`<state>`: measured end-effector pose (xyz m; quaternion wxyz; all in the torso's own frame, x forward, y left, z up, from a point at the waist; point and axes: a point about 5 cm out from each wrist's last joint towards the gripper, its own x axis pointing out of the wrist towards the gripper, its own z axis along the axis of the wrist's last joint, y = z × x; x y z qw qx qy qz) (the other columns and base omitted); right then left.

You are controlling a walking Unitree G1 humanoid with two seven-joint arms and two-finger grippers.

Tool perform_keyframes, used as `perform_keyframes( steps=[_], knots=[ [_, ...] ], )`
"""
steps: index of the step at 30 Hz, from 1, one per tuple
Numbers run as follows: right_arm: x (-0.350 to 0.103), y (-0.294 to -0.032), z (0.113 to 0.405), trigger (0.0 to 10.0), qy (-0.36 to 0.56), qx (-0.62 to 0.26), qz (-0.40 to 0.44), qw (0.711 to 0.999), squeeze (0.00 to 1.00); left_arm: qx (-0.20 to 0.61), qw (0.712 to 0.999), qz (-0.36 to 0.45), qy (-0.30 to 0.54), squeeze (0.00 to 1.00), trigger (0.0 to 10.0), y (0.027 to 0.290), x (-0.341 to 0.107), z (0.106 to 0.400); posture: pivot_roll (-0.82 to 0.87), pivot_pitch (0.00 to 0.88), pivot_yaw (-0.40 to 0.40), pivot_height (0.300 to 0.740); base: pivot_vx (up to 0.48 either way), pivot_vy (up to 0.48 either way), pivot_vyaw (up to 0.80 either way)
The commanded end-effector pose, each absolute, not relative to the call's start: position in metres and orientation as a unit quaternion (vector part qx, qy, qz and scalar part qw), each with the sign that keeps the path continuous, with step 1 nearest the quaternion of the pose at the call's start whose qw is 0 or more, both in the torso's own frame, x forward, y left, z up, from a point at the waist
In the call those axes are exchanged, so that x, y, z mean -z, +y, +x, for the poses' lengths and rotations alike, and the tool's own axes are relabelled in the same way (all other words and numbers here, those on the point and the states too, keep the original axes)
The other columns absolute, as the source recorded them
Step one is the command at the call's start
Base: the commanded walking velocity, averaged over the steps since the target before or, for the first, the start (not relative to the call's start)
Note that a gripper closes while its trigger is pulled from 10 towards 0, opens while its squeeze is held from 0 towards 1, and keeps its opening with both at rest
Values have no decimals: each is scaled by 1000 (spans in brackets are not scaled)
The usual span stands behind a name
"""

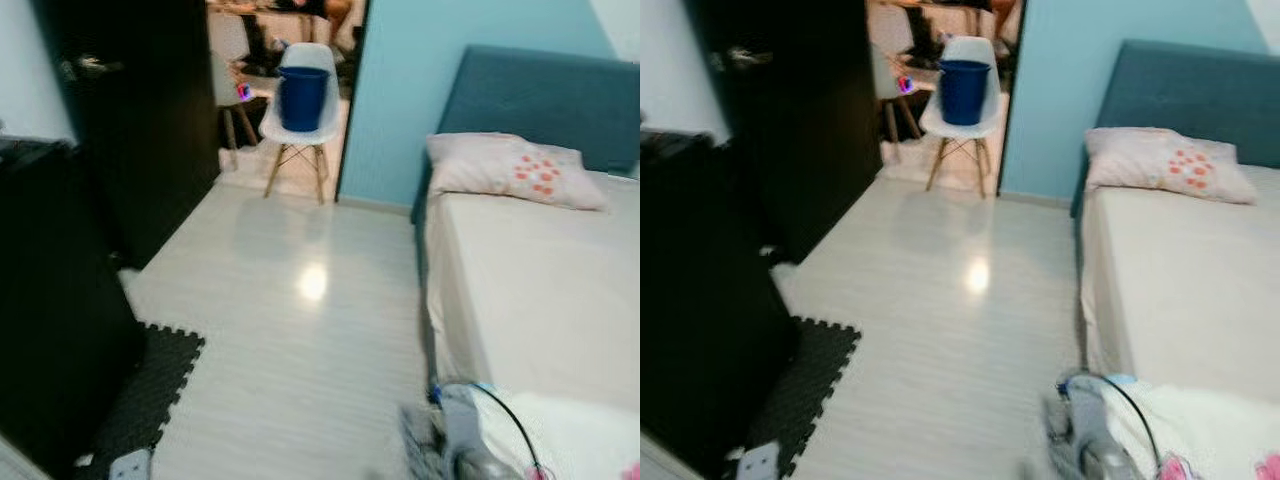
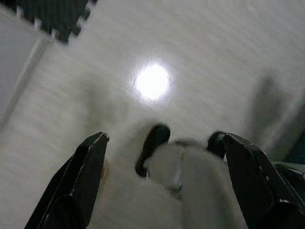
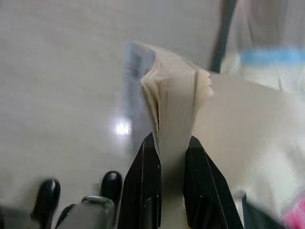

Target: Clean up the room

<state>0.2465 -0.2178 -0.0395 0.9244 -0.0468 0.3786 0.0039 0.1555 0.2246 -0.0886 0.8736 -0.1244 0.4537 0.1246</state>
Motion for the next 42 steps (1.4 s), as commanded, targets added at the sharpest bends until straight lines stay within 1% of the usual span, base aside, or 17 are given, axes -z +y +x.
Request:
perform_keyframes(
  steps=[1, 6, 8, 10, 11, 15, 18, 22, 24, 28, 30, 31, 33, 35, 39, 42],
  knots=[
    [29, -223, 258, 10000, 347, 8, -35, 937, 0, -118, 873, -121, 458, 0, 10000, 221, 90, 154, 71, 0, -49, 740, 375, 0, 0],
    [25, -220, 263, 10000, 336, 9, -18, 942, 0, -119, 873, -122, 458, 0, 10000, 221, 90, 154, 76, 0, -53, 740, 375, 0, 0],
    [20, -215, 270, 10000, 316, 9, 23, 948, 0, -120, 874, -123, 454, 0, 10000, 221, 89, 157, 81, 0, -57, 740, 377, 0, -788],
    [18, -214, 273, 10000, 309, 9, 37, 950, 0, -120, 875, -124, 452, 0, 10000, 221, 89, 158, 81, 0, -57, 740, 379, 0, -788],
    [8, -211, 283, 10000, 278, 5, 64, 958, 0, -118, 876, -123, 451, 0, 10000, 221, 88, 159, 77, 0, -57, 740, 375, 0, -788],
    [-6, -210, 296, 10000, 237, 0, 92, 967, 0, -115, 878, -121, 449, 0, 10000, 220, 88, 161, 77, 0, -61, 740, 376, 0, -788],
    [-9, -211, 299, 10000, 230, -1, 97, 968, 0, -114, 878, -120, 449, 0, 10000, 220, 87, 161, 77, 0, -61, 740, 375, 0, -788],
    [-49, -214, 328, 10000, 129, -10, 166, 978, 0, -103, 886, -119, 436, 0, 10000, 217, 83, 171, 77, 0, -68, 740, 374, 0, -305],
    [-67, -214, 340, 10000, 90, -17, 192, 977, 0, -96, 889, -114, 432, 0, 10000, 215, 82, 176, 76, 0, -66, 740, 375, 0, 0],
    [-83, -216, 349, 10000, 57, -19, 215, 975, 0, -94, 892, -114, 428, 0, 10000, 215, 80, 180, 73, 0, -65, 740, 375, 0, 0],
    [-83, -216, 349, 10000, 57, -19, 215, 975, 0, -94, 892, -114, 428, 0, 10000, 215, 80, 180, 73, 0, -65, 740, 375, 0, 0],
    [-92, -216, 354, 10000, 40, -19, 222, 974, 0, -92, 894, -115, 424, 0, 10000, 214, 78, 184, 70, 0, -60, 740, 379, 0, 0],
    [-92, -216, 354, 10000, 40, -19, 222, 974, 0, -92, 894, -115, 424, 0, 10000, 214, 78, 184, 70, 0, -60, 740, 379, 0, 0],
    [-103, -217, 359, 10000, 18, -25, 244, 969, 0, -74, 902, -103, 413, 0, 10000, 210, 74, 193, 74, 0, -62, 740, 373, 0, -800],
    [-101, -217, 358, 10000, 18, -25, 276, 961, 0, -67, 912, -101, 392, 0, 10000, 207, 66, 208, 75, 0, -60, 740, 372, 0, -750],
    [-100, -217, 358, 10000, 22, -23, 271, 962, 0, -67, 913, -104, 388, 0, 10000, 207, 65, 210, 74, 0, -56, 740, 364, 0, 0]
  ],
)
